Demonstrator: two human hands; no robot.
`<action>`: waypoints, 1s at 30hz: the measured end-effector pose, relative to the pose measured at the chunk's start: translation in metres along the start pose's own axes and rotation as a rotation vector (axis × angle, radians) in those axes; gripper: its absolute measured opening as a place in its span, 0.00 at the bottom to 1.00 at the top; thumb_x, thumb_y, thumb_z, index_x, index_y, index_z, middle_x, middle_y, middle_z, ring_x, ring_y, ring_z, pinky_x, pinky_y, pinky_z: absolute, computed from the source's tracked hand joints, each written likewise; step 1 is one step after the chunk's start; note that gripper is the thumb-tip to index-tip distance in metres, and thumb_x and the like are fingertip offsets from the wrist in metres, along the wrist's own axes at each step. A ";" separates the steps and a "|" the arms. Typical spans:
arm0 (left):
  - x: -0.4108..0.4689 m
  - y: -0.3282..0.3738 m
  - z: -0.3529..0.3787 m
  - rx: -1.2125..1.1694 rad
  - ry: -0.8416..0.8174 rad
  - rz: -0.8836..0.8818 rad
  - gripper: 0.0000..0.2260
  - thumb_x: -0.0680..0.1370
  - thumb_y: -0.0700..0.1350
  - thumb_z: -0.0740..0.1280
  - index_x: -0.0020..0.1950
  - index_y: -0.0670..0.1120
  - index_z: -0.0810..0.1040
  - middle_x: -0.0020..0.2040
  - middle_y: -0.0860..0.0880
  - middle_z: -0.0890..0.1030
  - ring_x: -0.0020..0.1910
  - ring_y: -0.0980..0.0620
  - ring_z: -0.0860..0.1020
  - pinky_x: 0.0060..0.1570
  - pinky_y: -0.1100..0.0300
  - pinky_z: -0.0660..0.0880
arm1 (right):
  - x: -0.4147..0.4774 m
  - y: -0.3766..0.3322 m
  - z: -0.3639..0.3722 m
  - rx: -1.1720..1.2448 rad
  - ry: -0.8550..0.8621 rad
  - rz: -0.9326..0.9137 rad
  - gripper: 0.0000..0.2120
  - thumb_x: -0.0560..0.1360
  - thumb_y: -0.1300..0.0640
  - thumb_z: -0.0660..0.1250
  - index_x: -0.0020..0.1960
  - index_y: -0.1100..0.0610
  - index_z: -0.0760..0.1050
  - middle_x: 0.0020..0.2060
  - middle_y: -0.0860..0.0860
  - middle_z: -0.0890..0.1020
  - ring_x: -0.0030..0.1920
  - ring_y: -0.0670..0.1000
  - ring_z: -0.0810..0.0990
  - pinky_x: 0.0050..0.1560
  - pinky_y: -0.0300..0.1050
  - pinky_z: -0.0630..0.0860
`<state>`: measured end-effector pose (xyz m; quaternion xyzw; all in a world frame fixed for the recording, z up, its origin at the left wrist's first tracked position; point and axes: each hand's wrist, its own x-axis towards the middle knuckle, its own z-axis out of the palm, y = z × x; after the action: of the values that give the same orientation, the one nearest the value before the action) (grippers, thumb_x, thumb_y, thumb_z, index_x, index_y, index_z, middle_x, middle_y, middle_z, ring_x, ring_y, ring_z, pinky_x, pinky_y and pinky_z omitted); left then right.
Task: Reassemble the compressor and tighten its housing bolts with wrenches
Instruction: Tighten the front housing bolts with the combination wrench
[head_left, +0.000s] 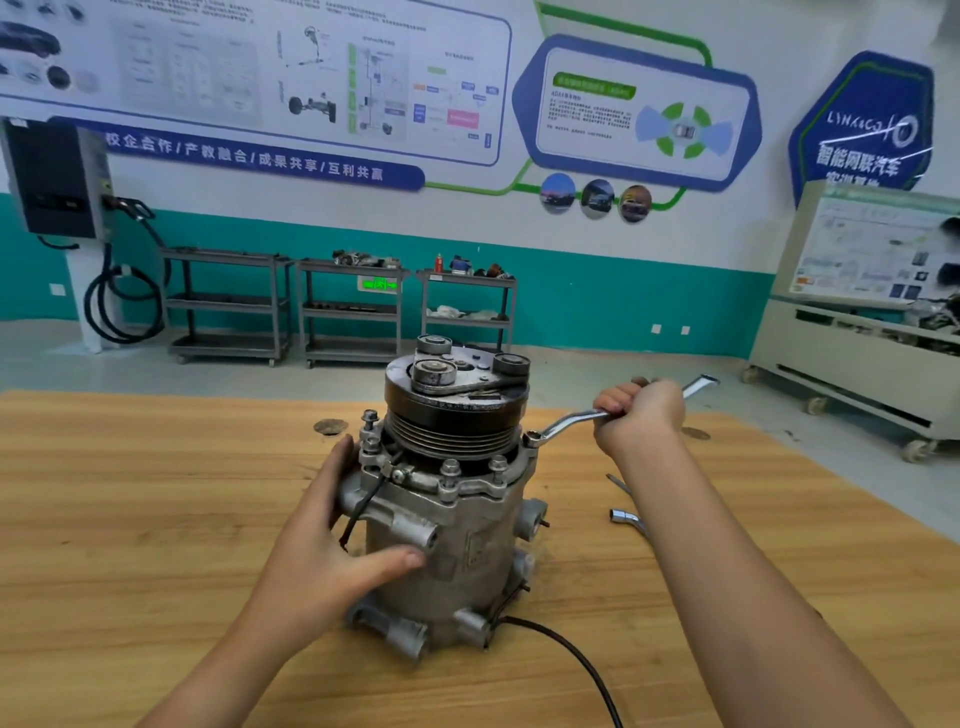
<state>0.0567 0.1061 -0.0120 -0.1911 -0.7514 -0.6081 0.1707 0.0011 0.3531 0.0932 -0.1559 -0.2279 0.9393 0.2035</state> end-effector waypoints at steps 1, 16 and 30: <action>0.002 -0.001 0.000 0.003 0.007 -0.006 0.48 0.48 0.58 0.76 0.65 0.64 0.59 0.56 0.74 0.70 0.57 0.73 0.70 0.54 0.73 0.66 | -0.002 0.000 -0.001 0.013 0.009 -0.035 0.17 0.81 0.57 0.49 0.34 0.56 0.60 0.16 0.46 0.59 0.15 0.45 0.55 0.18 0.32 0.53; -0.009 0.004 0.009 0.113 0.145 -0.003 0.53 0.47 0.60 0.74 0.72 0.52 0.65 0.57 0.63 0.71 0.60 0.62 0.68 0.57 0.67 0.64 | -0.074 0.036 -0.027 0.066 -0.103 -0.584 0.22 0.82 0.49 0.50 0.33 0.57 0.66 0.19 0.47 0.62 0.22 0.47 0.62 0.26 0.36 0.68; -0.010 0.008 0.008 0.148 0.123 0.022 0.52 0.50 0.65 0.71 0.72 0.51 0.64 0.63 0.57 0.72 0.63 0.58 0.70 0.61 0.61 0.66 | -0.120 0.098 -0.047 -1.207 -0.365 -1.383 0.15 0.79 0.55 0.57 0.45 0.57 0.82 0.60 0.53 0.76 0.68 0.48 0.62 0.68 0.68 0.44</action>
<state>0.0689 0.1149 -0.0113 -0.1485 -0.7801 -0.5597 0.2369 0.0928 0.2366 0.0293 0.0850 -0.7475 0.3423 0.5629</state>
